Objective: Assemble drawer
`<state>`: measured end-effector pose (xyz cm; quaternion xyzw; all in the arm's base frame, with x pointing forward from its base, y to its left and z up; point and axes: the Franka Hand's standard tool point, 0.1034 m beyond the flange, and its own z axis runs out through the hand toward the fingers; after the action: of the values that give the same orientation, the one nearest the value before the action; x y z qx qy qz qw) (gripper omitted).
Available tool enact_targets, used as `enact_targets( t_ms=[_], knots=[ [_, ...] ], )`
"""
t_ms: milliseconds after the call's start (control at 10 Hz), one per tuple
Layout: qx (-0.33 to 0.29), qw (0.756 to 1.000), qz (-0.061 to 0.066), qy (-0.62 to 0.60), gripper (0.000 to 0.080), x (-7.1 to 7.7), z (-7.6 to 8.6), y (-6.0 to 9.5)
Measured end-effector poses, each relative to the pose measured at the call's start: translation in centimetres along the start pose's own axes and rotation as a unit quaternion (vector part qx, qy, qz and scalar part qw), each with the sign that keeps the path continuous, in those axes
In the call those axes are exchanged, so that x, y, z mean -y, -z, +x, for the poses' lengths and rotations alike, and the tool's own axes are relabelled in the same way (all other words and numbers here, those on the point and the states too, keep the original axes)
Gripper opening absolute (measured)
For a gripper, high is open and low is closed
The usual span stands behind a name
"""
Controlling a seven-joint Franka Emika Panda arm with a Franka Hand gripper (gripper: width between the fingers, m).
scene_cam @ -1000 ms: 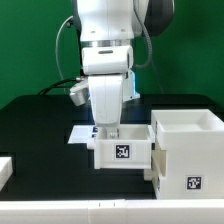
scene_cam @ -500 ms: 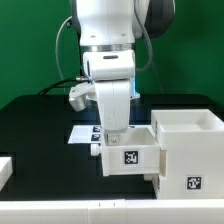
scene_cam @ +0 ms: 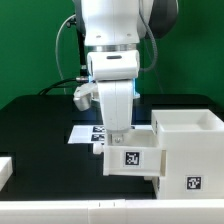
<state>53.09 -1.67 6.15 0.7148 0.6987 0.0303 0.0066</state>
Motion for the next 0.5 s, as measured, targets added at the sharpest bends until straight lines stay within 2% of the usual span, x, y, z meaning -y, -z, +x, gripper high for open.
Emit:
enact_targets(
  t_ms=[500],
  knots=[
    [0.000, 1.000, -0.001, -0.002, 0.0040, -0.06, 0.08, 0.12]
  ],
)
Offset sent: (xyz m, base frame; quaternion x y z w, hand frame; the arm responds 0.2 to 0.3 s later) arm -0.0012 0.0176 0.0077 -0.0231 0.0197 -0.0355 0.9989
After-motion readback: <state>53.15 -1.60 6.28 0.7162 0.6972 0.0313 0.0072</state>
